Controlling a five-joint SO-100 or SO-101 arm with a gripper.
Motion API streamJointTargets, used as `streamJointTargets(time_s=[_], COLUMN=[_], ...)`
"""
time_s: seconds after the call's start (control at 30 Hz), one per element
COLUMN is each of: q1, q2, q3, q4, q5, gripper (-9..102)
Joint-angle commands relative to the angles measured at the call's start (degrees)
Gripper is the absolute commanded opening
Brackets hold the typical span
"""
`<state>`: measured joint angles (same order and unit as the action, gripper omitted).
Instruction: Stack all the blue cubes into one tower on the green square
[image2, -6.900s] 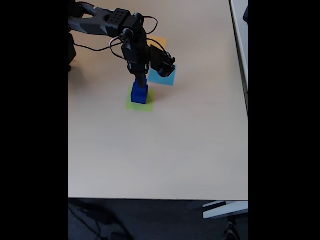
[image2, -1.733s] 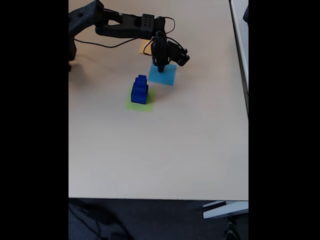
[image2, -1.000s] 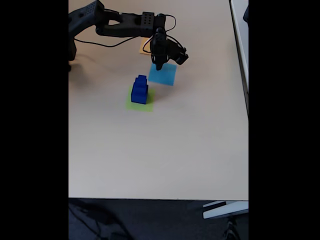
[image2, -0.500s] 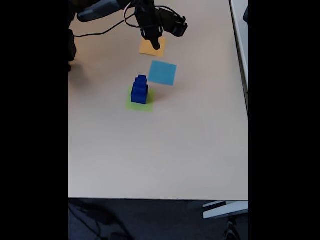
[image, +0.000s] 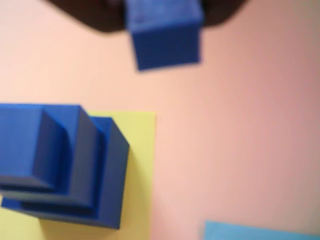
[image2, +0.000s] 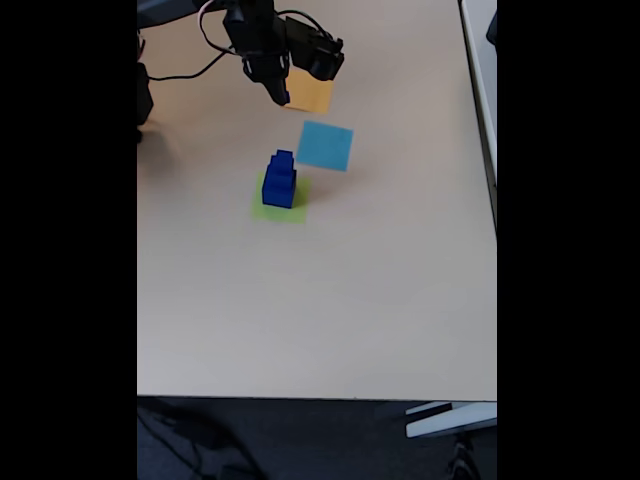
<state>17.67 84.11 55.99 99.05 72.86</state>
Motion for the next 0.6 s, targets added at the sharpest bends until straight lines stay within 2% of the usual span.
streamJointTargets(time_s=[0.0, 0.57], q1=[1.23, 7.12], q2=[4.04, -4.04], q3=[0.62, -5.27], q4=[-2.02, -2.29], q5=[0.35, -2.37], gripper=[0, 0])
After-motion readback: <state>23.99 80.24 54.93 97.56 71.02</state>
